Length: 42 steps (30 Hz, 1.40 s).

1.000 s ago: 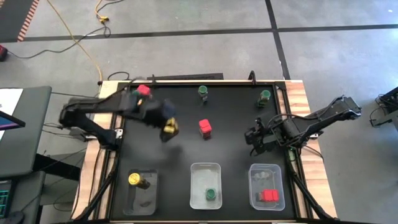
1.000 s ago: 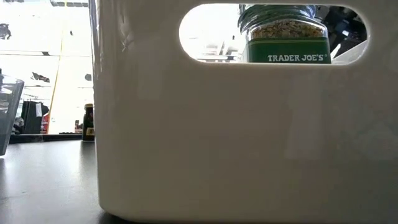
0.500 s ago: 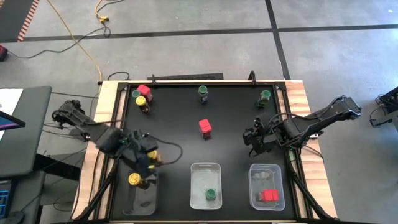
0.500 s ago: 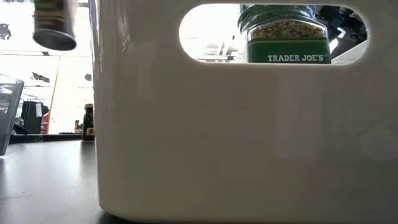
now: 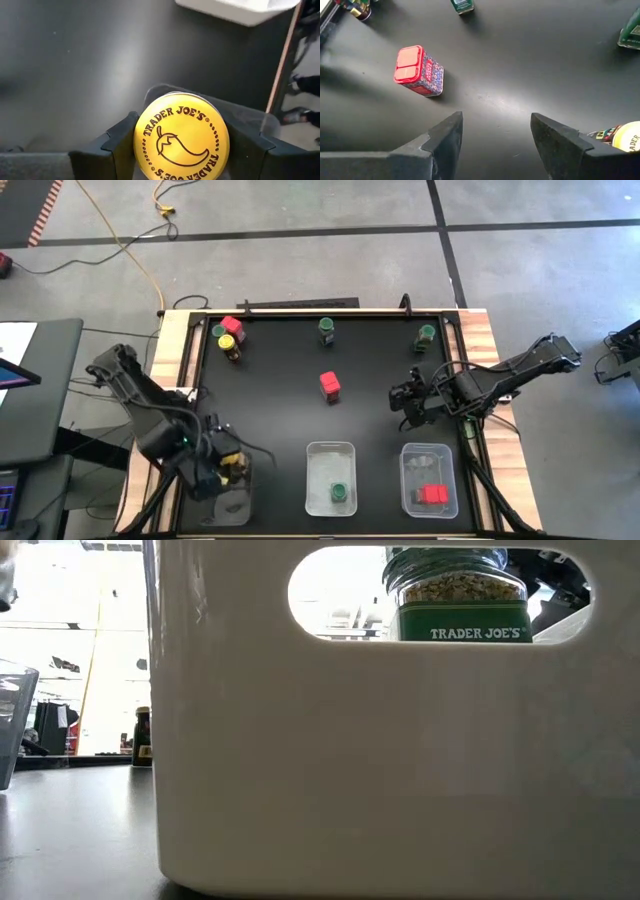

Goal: Sort spices by type
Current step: Put the top center yellow seasoning bottle into the black bin

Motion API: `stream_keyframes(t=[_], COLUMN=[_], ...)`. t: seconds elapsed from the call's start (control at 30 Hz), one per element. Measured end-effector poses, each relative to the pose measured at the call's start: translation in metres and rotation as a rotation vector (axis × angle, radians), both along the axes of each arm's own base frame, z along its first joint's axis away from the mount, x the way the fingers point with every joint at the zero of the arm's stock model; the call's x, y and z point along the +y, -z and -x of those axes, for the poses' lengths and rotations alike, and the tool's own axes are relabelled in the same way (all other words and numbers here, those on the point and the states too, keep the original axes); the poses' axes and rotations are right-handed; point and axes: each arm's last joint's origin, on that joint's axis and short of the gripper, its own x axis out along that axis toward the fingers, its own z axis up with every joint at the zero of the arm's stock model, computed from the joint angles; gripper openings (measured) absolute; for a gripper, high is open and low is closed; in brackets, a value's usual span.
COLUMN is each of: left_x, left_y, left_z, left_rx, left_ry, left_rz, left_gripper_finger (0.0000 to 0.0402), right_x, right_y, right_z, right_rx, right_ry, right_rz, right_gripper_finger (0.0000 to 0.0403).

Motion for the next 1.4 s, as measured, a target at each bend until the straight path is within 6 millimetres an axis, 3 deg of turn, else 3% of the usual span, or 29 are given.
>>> stream_keyframes(t=[0.27, 0.83, 1.4], left_x=[-0.017, -0.018, -0.012], left_y=[0.023, 0.097, 0.114], left_z=[-0.004, 0.001, -0.002], left_rx=[0.029, 0.063, 0.037], left_ry=[0.003, -0.064, -0.115], left_rz=[-0.037, 0.103, 0.103], left_gripper_finger=[0.0224, 0.0224, 0.0224], right_x=[0.0, 0.002, 0.002], right_y=[0.0, -0.001, -0.001], right_z=[0.0, -0.004, -0.004], right_rx=[-0.031, -0.08, -0.078], right_ry=[0.036, 0.049, 0.05], right_rz=[-0.026, -0.054, -0.054], right_gripper_finger=[0.026, 0.026, 0.026])
